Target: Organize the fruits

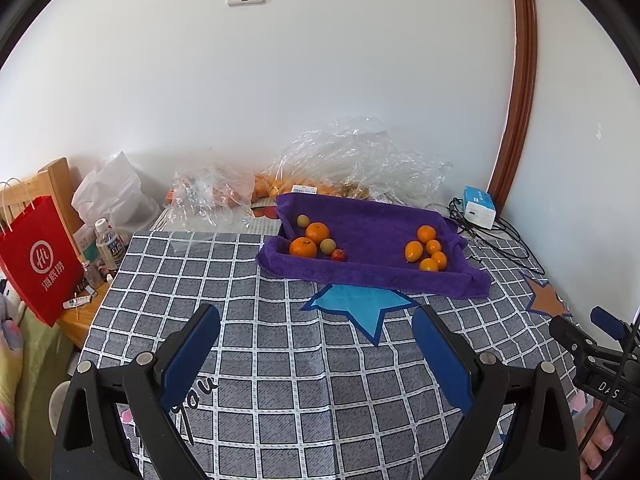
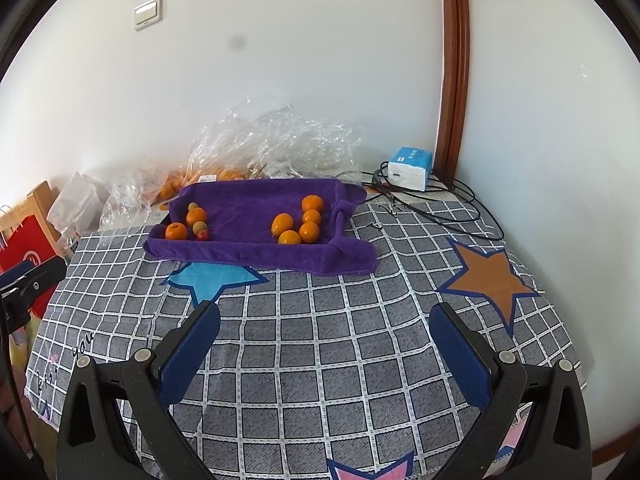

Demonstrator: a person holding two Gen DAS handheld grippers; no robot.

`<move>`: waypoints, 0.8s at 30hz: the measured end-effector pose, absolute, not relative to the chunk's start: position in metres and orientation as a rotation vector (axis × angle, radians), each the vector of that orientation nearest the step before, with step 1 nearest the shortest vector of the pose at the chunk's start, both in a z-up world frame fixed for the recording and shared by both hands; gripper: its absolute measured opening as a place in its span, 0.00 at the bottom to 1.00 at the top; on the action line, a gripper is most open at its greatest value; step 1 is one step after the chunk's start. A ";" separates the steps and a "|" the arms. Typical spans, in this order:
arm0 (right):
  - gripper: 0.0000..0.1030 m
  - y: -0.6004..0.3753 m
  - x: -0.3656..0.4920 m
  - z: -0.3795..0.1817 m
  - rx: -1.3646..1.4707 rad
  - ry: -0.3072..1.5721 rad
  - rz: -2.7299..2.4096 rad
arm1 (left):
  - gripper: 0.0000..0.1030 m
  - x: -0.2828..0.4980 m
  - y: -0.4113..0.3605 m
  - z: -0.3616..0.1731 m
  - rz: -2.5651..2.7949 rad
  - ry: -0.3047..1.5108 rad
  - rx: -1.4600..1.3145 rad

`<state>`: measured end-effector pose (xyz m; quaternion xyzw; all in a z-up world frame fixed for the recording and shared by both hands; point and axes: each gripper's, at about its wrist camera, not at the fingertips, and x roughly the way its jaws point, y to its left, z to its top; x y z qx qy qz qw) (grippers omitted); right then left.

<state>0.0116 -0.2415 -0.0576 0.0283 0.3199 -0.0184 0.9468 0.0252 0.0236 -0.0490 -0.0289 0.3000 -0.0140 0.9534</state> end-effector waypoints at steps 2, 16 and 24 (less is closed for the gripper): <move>1.00 -0.241 0.011 -0.057 0.060 0.652 -0.035 | 0.94 0.025 0.024 -0.048 -0.028 0.608 -0.059; 1.00 -0.238 0.009 -0.054 0.047 0.644 -0.030 | 0.94 0.021 0.022 -0.044 -0.018 0.602 -0.063; 1.00 -0.242 0.008 -0.051 0.046 0.633 -0.027 | 0.94 0.022 0.020 -0.045 -0.018 0.600 -0.064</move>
